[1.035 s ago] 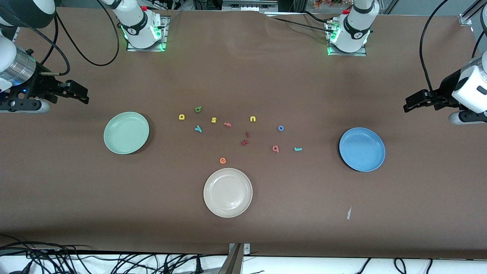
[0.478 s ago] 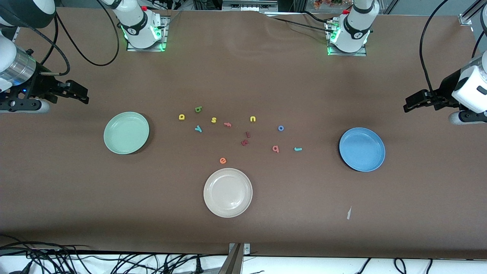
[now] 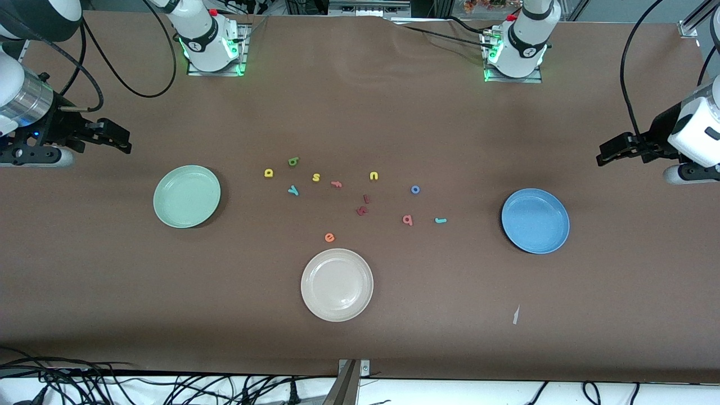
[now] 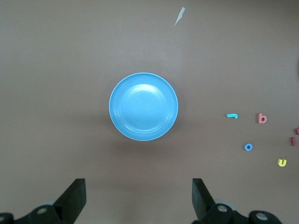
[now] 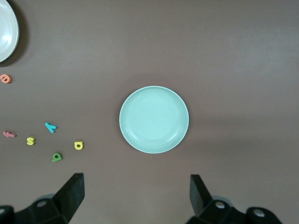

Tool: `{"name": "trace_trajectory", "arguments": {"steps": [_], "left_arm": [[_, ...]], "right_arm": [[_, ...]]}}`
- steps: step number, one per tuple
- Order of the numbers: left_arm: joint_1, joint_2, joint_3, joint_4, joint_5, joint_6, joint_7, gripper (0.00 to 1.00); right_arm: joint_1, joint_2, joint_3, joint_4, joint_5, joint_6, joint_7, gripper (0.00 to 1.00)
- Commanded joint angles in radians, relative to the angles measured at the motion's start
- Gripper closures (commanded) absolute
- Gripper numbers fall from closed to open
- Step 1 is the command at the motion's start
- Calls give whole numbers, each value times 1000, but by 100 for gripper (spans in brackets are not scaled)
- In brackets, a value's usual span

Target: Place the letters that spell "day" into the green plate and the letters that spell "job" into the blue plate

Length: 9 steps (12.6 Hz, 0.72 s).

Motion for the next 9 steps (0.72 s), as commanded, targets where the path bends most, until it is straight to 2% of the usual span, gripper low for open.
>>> {"name": "trace_trajectory", "arguments": {"steps": [1, 9], "left_arm": [[-2, -3, 0, -2, 18, 8, 19, 0], [6, -3, 1, 11, 15, 24, 17, 0]], "right_arm": [[-4, 5, 1, 15, -5, -13, -4, 0], [-4, 6, 3, 14, -13, -10, -2, 0]]}}
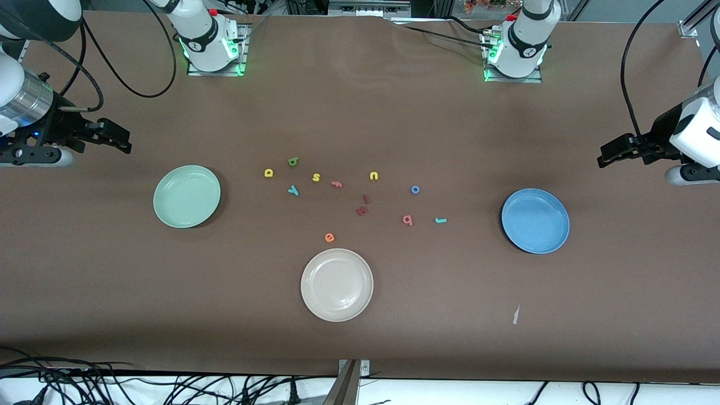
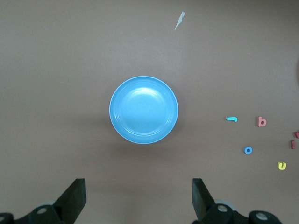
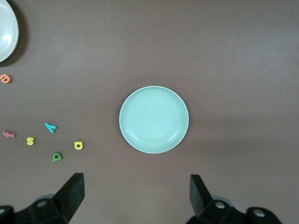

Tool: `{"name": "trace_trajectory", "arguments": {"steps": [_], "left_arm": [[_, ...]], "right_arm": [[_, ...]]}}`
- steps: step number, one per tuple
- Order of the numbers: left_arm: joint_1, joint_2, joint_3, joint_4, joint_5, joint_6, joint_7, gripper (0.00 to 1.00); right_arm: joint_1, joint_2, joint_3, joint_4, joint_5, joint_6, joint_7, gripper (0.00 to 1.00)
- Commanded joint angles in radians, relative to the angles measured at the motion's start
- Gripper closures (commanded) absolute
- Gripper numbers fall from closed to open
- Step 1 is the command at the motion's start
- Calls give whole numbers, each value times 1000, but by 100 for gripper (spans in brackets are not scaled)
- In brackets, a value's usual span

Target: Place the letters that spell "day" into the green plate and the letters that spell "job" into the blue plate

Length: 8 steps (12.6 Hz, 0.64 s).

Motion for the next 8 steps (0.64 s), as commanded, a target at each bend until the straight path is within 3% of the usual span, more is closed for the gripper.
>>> {"name": "trace_trajectory", "arguments": {"steps": [1, 4, 7, 8], "left_arm": [[5, 3, 1, 19, 10, 7, 17, 0], [0, 13, 1, 22, 12, 7, 17, 0], [-15, 195, -4, 81, 18, 120, 0, 0], [-44, 210, -6, 95, 25, 128, 0, 0]], "right_arm": [[-4, 14, 3, 14, -11, -7, -1, 0], [5, 41, 9, 14, -8, -7, 18, 0], [63, 80, 12, 10, -3, -15, 28, 0], [95, 99, 12, 6, -3, -18, 51, 0]]}}
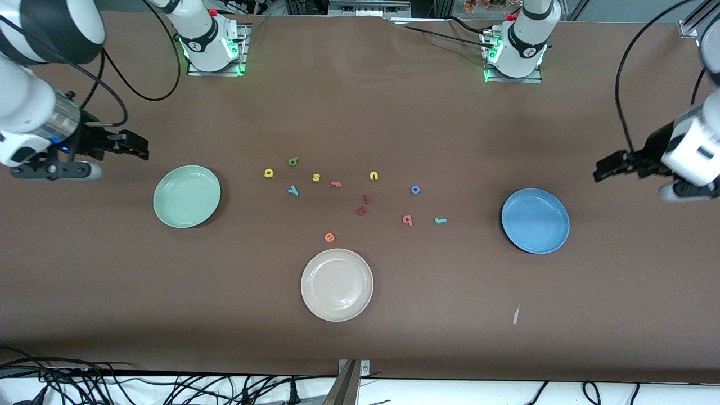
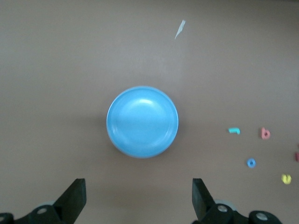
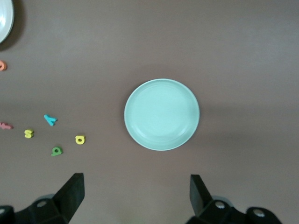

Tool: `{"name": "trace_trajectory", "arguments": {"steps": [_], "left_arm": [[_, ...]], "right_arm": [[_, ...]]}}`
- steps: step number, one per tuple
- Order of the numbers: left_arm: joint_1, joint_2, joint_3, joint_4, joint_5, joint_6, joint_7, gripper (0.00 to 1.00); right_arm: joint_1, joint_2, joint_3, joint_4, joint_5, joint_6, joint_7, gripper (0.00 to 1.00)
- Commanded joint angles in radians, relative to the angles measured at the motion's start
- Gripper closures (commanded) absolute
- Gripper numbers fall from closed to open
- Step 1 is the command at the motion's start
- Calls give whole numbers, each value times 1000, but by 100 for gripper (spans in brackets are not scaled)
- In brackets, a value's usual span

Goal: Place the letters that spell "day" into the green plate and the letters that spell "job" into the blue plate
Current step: 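Move the right gripper to the yellow letter while the left gripper reaches letters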

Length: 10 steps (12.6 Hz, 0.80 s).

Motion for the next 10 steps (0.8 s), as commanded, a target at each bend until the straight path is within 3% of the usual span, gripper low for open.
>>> {"name": "trace_trajectory", "arguments": {"steps": [1, 4, 8, 10], "left_arm": [[-55, 129, 0, 92, 24, 19, 2, 0], [-194, 254, -5, 98, 19, 50, -12, 0], [-352, 391, -6, 98, 15, 298, -330, 0], [-408, 487, -6, 98, 11, 417, -397, 0]], "right_arm": [[69, 44, 1, 2, -2, -23, 84, 0], [167, 51, 3, -85, -1, 1, 184, 0], [175, 38, 50, -300, 4, 181, 216, 0], [175, 35, 72, -407, 4, 289, 282, 0]]}}
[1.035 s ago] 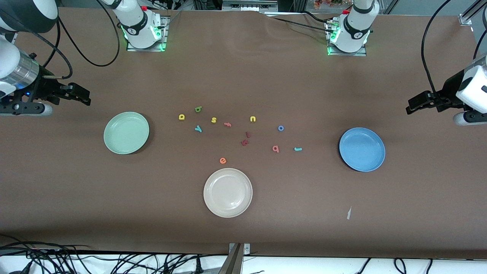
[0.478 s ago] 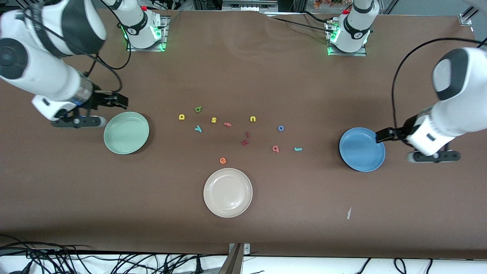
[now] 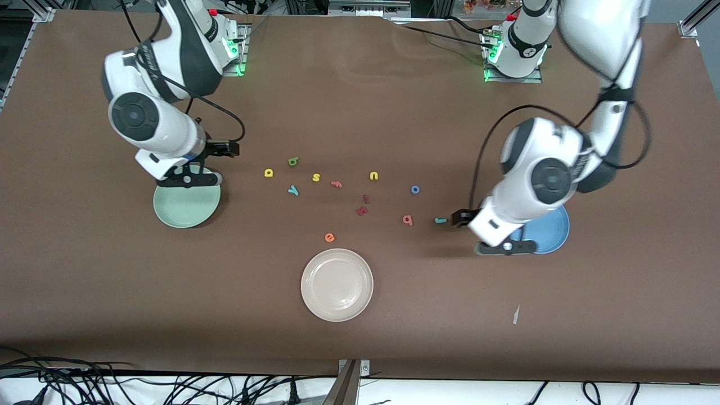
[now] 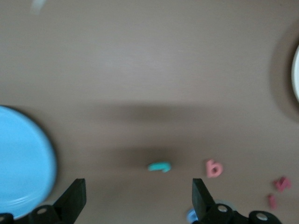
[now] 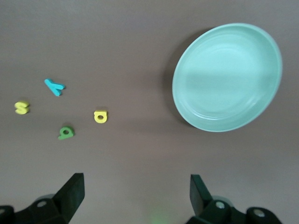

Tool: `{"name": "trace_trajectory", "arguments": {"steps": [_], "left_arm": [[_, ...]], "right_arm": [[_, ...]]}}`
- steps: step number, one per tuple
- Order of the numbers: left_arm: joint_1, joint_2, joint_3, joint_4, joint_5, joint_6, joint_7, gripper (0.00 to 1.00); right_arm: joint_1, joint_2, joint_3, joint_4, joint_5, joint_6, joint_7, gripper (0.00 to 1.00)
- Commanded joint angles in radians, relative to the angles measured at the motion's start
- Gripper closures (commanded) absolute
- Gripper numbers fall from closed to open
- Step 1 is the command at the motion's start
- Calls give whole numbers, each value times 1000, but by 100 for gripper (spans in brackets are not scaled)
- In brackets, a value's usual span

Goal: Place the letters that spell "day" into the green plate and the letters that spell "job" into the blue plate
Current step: 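Move the right gripper to the yellow letter while the left gripper reaches letters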

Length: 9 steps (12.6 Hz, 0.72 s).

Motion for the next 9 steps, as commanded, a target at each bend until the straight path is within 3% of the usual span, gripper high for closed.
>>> {"name": "trace_trajectory", "arguments": {"steps": [1, 4, 9], "left_arm": [[-75, 124, 12, 43, 17, 94, -116, 0], [-134, 165, 12, 43, 17, 145, -195, 0], [-191, 241, 13, 46, 17, 200, -248, 0]], "right_arm": [[-3, -49, 57, -161, 3, 130, 113, 0], [4, -17, 100, -312, -8, 377, 339, 2], [4, 73, 122, -318, 0, 508, 499, 23]]}}
